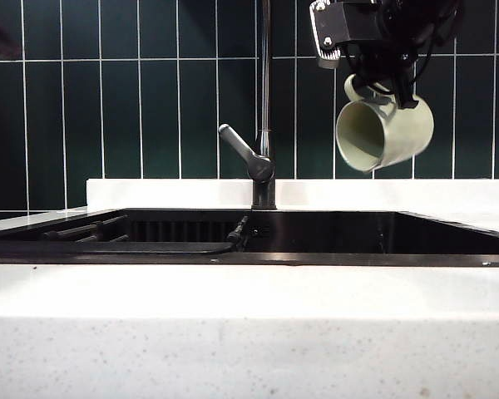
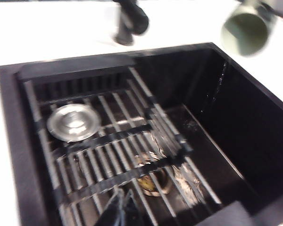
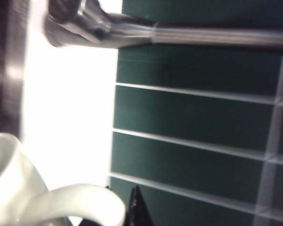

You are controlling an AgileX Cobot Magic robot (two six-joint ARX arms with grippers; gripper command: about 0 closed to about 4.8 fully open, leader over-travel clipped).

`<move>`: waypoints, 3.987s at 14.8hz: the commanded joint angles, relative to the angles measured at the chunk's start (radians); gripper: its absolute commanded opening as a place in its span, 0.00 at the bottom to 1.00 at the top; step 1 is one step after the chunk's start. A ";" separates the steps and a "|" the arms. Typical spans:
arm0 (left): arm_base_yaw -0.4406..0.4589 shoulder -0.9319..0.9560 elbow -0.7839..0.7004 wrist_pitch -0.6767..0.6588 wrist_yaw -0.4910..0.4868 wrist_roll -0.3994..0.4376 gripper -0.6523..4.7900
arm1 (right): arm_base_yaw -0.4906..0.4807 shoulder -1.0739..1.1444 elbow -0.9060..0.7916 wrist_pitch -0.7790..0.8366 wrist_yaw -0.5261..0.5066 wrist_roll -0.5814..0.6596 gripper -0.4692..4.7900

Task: Pick up the mug next to the sink, go to the faucet to get some water, pour the water into the sink, and finally put the mug back to its place.

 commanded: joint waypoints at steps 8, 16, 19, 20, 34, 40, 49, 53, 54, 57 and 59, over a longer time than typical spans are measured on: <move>-0.001 -0.274 -0.208 0.032 -0.060 -0.104 0.11 | -0.300 -0.064 -0.201 0.199 -0.088 1.148 0.09; -0.001 -0.276 -0.208 0.027 -0.061 -0.107 0.11 | -0.517 -0.089 -0.456 0.583 -0.092 1.596 0.09; -0.001 -0.276 -0.208 0.026 -0.061 -0.107 0.11 | -0.512 -0.089 -0.459 0.580 -0.048 1.637 0.09; -0.001 -0.276 -0.208 0.026 -0.061 -0.107 0.11 | -0.512 -0.089 -0.467 0.585 -0.048 1.647 0.09; -0.001 -0.277 -0.208 -0.004 -0.060 -0.102 0.11 | -0.510 -0.088 -0.500 0.456 -0.050 1.651 0.09; -0.001 -0.278 -0.208 -0.015 -0.057 -0.102 0.11 | -0.510 -0.089 -0.500 0.382 -0.057 1.651 0.21; -0.001 -0.279 -0.208 -0.027 -0.047 -0.108 0.11 | -0.510 -0.197 -0.500 0.146 -0.056 1.651 0.32; -0.001 -0.280 -0.206 -0.026 -0.040 -0.134 0.11 | -0.507 -0.336 -0.500 -0.027 -0.056 1.651 0.31; -0.001 -0.280 -0.204 -0.025 -0.026 -0.151 0.11 | -0.496 -0.432 -0.500 -0.091 -0.056 1.651 0.31; -0.001 -0.280 -0.204 0.013 -0.027 -0.170 0.11 | -0.452 -0.626 -0.502 -0.247 -0.056 1.608 0.31; -0.001 -0.279 -0.204 0.019 -0.030 -0.167 0.11 | -0.419 -0.756 -0.504 -0.311 -0.048 1.597 0.31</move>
